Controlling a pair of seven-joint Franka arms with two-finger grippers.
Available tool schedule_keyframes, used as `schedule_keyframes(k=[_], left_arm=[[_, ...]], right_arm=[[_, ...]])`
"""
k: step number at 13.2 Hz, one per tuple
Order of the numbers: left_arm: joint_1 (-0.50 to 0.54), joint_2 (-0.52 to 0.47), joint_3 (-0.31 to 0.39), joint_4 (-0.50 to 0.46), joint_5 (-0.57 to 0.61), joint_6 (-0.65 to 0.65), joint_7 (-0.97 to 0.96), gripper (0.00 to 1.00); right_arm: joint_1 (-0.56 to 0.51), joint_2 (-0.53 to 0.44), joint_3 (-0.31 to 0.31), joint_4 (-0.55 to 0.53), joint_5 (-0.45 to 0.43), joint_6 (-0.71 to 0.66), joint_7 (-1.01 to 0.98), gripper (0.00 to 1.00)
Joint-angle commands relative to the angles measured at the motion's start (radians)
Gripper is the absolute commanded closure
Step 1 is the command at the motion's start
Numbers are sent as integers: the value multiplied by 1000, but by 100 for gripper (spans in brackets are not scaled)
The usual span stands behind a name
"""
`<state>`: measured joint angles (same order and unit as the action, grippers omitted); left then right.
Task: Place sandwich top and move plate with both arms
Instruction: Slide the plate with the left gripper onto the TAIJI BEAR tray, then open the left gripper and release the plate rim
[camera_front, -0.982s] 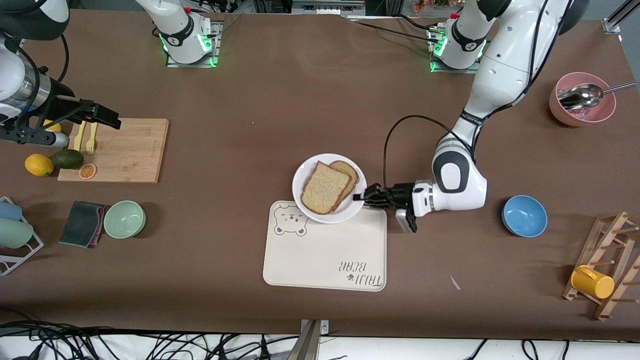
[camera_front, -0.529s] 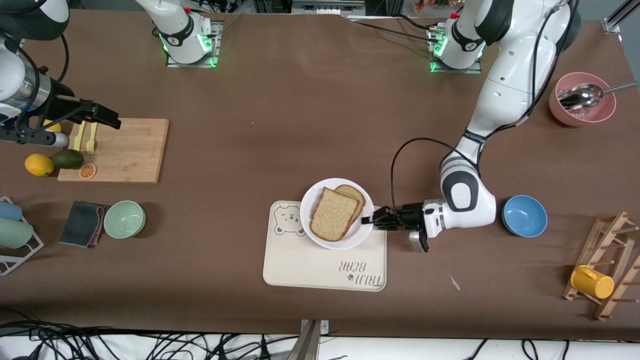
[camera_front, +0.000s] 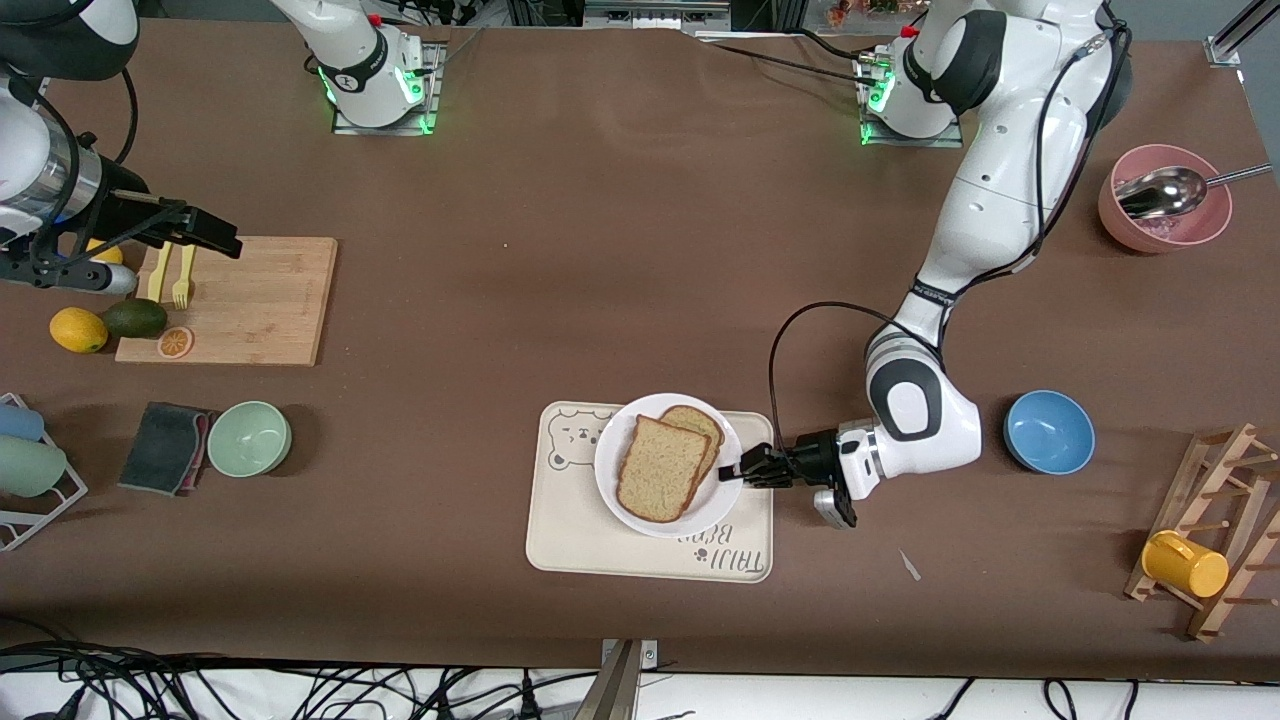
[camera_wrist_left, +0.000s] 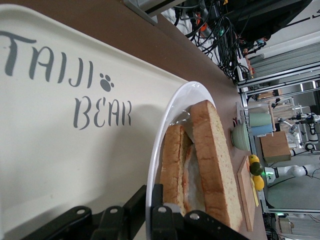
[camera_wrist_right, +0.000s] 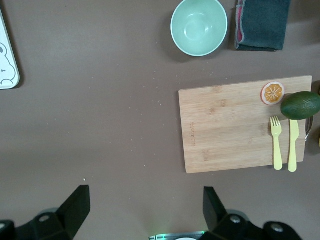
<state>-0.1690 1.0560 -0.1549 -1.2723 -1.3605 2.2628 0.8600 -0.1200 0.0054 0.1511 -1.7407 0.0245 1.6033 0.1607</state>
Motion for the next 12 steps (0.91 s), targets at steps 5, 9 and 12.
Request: schedule_keyframes(k=[5,9,12], left_arm=[[-34,61,1,100,-49,52,-58,100],[-44,90,1,125,-66,54,-58,100],[-43,90,3,123,-65,52,-58,98]], right_arm=[[-12,-19,7,-8,6,1,-13,0],[-12,-19,7,-8,6,-5,-13,0],[-12,-19,8,-8,6,-3,-13,0]])
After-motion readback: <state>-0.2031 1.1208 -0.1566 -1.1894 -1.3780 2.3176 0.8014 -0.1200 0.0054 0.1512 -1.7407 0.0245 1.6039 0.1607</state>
